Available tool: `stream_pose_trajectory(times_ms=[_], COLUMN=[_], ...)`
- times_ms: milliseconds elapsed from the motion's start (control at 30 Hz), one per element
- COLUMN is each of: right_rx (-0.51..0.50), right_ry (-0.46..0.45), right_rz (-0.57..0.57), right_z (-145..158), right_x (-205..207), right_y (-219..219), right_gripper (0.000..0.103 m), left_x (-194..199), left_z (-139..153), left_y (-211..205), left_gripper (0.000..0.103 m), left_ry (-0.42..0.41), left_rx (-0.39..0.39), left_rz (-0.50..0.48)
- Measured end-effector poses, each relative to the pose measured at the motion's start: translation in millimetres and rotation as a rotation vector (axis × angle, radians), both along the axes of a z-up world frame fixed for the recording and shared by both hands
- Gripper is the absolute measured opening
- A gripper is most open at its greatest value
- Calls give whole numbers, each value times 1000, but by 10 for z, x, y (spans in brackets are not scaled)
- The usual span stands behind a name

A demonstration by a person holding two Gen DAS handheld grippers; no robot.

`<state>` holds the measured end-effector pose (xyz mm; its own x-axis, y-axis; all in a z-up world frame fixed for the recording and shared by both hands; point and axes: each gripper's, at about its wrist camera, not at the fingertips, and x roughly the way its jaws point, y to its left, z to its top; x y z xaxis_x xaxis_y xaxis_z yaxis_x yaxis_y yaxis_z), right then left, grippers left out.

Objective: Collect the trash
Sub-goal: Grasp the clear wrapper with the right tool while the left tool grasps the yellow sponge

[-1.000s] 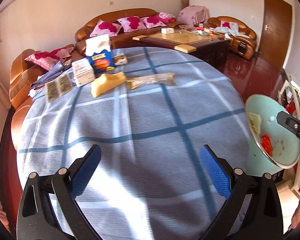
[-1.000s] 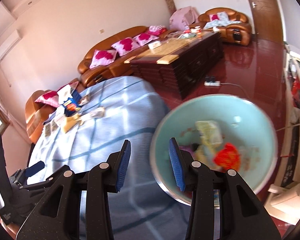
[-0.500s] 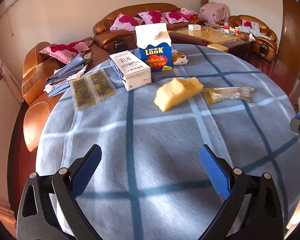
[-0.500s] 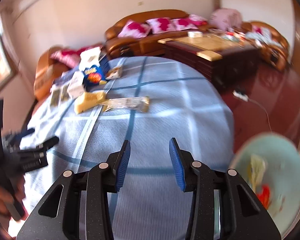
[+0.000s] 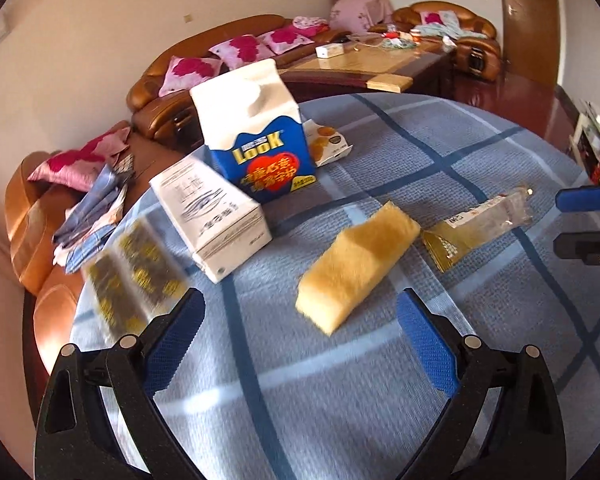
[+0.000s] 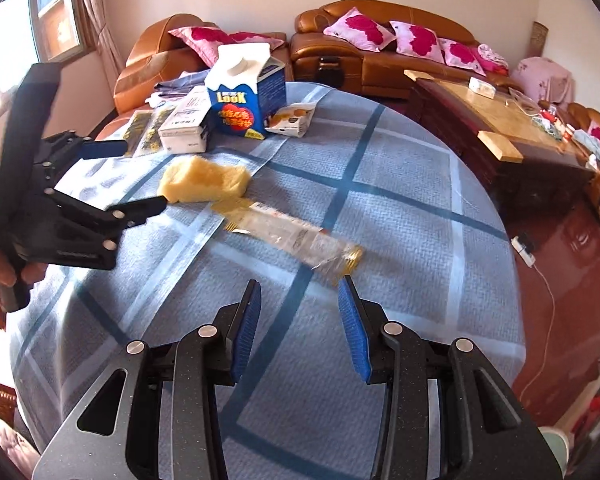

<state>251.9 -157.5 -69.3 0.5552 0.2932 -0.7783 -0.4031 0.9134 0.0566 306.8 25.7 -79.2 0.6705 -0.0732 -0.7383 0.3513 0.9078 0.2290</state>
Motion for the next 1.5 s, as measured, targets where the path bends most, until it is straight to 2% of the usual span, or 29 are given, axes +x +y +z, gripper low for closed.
stream_pose_trajectory(times_ms=[67,167,233,333,367,500,667,800,900,967,1033,1133,1200,1267,1500], right_rx=[18,19,20,23,24,36,54,37,19,-20,-31,-35,-28,-44,76], right_ry=[9,11,18,16,15,27,60,77,104,109,131,128,138,133,102], right_rz=[4,16,35,61,75,116,200,266,304,303,310,294,272,233,20], right_z=[3,8,6,21,26,15,-8,-49,-110,-161,-212,-222,-220,-221,-58], right_x=[28,52,82,137,169,308,470,577,666,709,726,695,670,620,285], right_y=[-38,-90,-116,-108,-99,-51,53,154,214,255,276,272,255,241,40], right_gripper=[40,40,40,40,40,41,41,48,48,44,36,22,17,6,5], left_x=[112,222,262,267,251,173,73,-88,-237,-307,-354,-382,-412,-435,-579], left_z=[-57,-115,-145,-140,-138,-152,-81,48,133,165,165,124,100,94,156], left_y=[-27,-58,-82,-94,-101,-108,62,312,516,613,714,910,984,1039,961], left_gripper=[85,82,76,59,49,38,35,35,35,35,35,35,35,35,35], left_ry=[30,64,74,88,96,86,107,106,93,76,67,86,86,82,32], left_rx=[-8,-37,-41,-86,-103,-119,-181,-255,-284,-281,-276,-310,-317,-314,-272], left_rz=[-9,-28,-41,-74,-90,-99,-49,33,110,159,209,278,306,329,336])
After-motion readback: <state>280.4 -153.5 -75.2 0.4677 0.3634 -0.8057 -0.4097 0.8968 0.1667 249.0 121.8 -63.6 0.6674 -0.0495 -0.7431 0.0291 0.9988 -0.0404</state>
